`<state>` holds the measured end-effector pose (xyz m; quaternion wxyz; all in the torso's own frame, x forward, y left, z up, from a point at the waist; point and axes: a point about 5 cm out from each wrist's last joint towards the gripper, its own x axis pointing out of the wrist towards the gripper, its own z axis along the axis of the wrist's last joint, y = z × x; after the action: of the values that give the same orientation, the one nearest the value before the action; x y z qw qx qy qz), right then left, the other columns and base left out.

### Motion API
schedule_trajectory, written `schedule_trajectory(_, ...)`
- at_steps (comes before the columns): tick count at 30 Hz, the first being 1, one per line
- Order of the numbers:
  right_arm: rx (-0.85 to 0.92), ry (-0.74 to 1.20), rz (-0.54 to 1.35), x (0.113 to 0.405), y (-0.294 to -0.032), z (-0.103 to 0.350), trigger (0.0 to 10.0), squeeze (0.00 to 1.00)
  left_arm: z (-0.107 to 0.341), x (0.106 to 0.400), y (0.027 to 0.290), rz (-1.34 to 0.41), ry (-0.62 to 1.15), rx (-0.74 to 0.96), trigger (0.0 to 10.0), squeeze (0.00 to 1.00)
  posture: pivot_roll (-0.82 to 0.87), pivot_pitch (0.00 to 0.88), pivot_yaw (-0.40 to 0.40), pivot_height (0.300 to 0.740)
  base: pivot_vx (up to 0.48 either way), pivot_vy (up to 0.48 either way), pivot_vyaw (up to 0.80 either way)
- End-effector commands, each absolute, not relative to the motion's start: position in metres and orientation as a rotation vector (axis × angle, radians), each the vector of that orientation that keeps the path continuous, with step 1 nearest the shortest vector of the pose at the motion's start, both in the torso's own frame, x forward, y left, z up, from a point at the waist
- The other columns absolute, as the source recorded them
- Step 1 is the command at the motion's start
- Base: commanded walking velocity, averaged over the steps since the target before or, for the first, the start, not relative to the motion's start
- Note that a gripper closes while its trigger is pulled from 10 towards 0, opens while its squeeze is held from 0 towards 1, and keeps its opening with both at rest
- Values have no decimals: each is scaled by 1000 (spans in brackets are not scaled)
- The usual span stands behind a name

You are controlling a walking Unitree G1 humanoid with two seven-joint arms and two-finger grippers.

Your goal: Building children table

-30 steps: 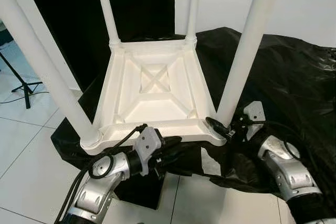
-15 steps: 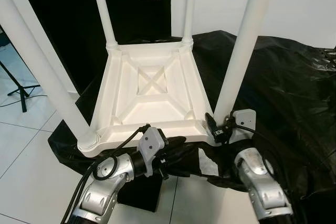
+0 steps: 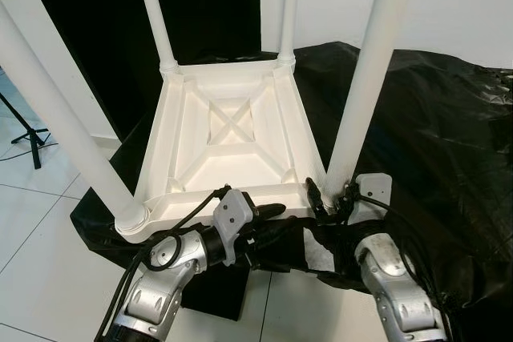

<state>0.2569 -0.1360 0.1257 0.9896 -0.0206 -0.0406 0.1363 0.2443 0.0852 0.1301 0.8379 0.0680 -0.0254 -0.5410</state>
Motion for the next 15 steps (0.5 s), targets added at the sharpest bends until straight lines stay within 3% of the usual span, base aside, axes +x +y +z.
schedule_trajectory(1,-44,-83,346,254,-146,125,10000,0,128,248,87,-1093,-40,148,10000,0,-50,0,30,740,0,0,0)
schedule_trajectory(9,-116,-66,510,264,-167,129,10000,0,129,250,87,-1082,-46,150,10000,0,-44,0,27,740,0,0,0)
schedule_trajectory(15,-253,-41,671,287,-176,137,10000,0,128,250,89,-1073,-46,151,10000,0,-38,0,22,740,0,0,0)
